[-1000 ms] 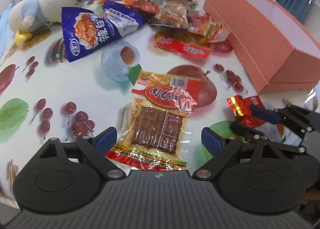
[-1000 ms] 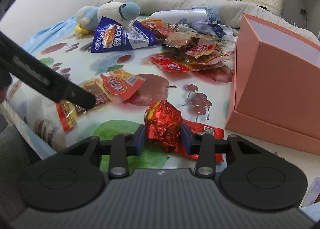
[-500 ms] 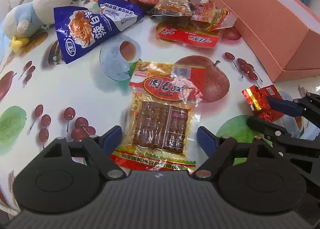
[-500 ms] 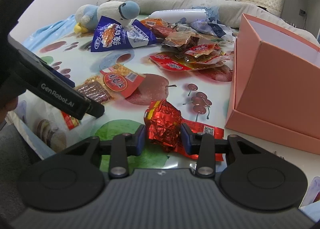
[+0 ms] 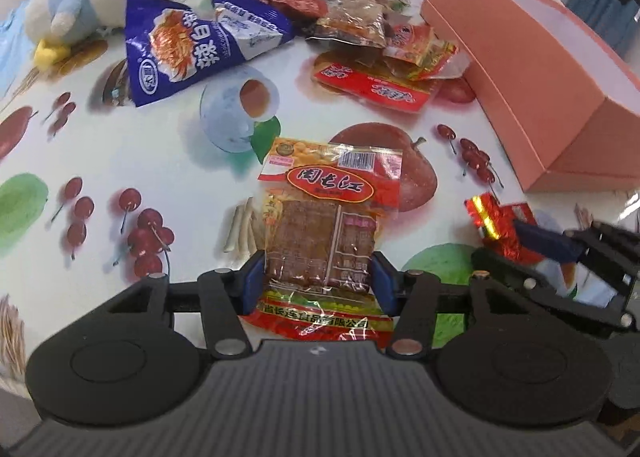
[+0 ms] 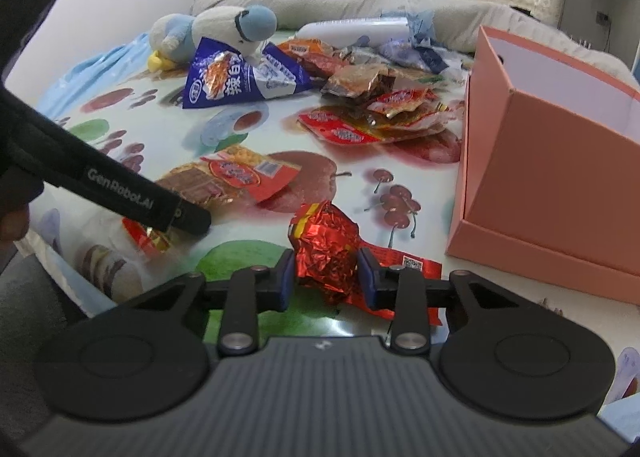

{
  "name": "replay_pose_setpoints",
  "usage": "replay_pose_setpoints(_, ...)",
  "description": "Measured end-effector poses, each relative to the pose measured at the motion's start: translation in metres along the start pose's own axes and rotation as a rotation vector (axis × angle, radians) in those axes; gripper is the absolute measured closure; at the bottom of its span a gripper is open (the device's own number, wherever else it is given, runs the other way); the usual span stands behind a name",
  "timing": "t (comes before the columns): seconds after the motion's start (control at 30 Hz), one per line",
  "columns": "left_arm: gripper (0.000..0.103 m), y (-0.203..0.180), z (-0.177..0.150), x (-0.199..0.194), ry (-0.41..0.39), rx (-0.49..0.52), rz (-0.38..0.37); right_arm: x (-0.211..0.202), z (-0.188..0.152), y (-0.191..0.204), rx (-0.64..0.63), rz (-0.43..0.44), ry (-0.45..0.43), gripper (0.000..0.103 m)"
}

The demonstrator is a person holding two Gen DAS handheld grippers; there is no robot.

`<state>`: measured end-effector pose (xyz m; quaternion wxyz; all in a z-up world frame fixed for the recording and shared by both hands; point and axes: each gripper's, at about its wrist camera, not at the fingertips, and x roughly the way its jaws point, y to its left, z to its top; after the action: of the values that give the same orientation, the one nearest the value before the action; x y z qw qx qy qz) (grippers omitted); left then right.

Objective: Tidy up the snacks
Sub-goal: 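Carry the jerky pack with the left tool while the right tool carries the candy into the box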

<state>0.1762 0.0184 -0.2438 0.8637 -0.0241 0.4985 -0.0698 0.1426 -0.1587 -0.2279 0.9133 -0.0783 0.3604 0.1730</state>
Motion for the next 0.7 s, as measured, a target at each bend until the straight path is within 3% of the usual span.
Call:
replay_pose_setpoints(0.33, 0.043, 0.002, -0.006, -0.022, -0.031, -0.151, -0.042, -0.018, 0.008, -0.006, 0.056, 0.011, -0.022, 0.067)
replay_pose_setpoints(0.7, 0.043, -0.008, -0.004, -0.089, -0.127, -0.209, -0.045, -0.065, 0.028, -0.012, 0.107, -0.004, -0.07, 0.067)
